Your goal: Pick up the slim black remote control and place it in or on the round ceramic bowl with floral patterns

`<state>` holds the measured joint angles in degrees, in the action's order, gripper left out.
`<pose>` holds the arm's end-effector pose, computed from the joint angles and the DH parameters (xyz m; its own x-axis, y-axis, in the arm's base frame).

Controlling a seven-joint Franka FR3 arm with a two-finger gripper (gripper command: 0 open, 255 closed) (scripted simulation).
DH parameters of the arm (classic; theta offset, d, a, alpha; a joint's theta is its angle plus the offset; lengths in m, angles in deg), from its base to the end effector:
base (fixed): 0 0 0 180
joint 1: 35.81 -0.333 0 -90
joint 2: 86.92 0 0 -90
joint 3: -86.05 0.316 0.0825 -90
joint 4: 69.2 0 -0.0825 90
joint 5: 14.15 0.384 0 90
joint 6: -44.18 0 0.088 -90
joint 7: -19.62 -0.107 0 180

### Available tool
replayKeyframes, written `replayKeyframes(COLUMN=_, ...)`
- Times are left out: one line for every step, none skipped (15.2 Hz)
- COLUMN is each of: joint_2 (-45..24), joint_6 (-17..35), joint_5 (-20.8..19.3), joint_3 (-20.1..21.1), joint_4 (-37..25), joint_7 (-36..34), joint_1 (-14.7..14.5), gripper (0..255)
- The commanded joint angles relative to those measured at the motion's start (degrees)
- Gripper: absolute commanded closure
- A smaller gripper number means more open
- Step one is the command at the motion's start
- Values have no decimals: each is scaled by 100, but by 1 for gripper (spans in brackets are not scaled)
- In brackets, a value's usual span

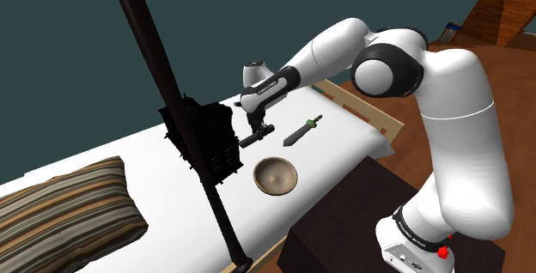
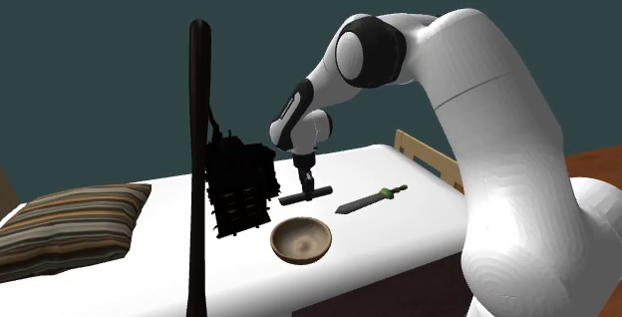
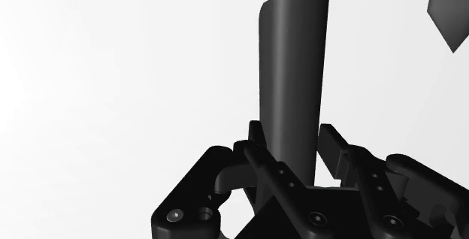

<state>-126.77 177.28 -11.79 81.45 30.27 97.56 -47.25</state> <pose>0.6497 0.0825 0.1706 0.1025 0.9937 -0.0460 0.9895 -0.1066 -0.0981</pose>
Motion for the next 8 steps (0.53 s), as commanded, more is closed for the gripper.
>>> replayKeyframes(joint_2=-8, joint_6=-8, joint_5=1, joint_3=5, joint_4=54, joint_7=-2, joint_1=-6, gripper=255)
replayKeyframes(joint_2=-7, joint_6=-29, joint_5=0, joint_3=4, joint_4=34, joint_7=1, joint_1=-3, gripper=255)
replayKeyframes(joint_2=-23, joint_6=-38, joint_5=2, joint_3=5, joint_4=9, joint_7=1, joint_1=-1, gripper=255)
replayKeyframes(joint_2=-31, joint_6=-38, joint_5=2, joint_3=6, joint_4=1, joint_7=3, joint_1=0, gripper=255)
replayKeyframes(joint_2=-21, joint_6=-34, joint_5=1, joint_3=6, joint_4=15, joint_7=1, joint_1=-2, gripper=255)
replayKeyframes(joint_2=-18, joint_6=-43, joint_5=1, joint_3=6, joint_4=9, joint_7=-6, joint_1=-7, gripper=255)
replayKeyframes(joint_2=-35, joint_6=-43, joint_5=2, joint_3=6, joint_4=-7, joint_7=0, joint_1=-2, gripper=255)
replayKeyframes(joint_2=23, joint_6=-89, joint_5=-2, joint_3=2, joint_4=5, joint_7=-1, joint_1=-5, gripper=255)
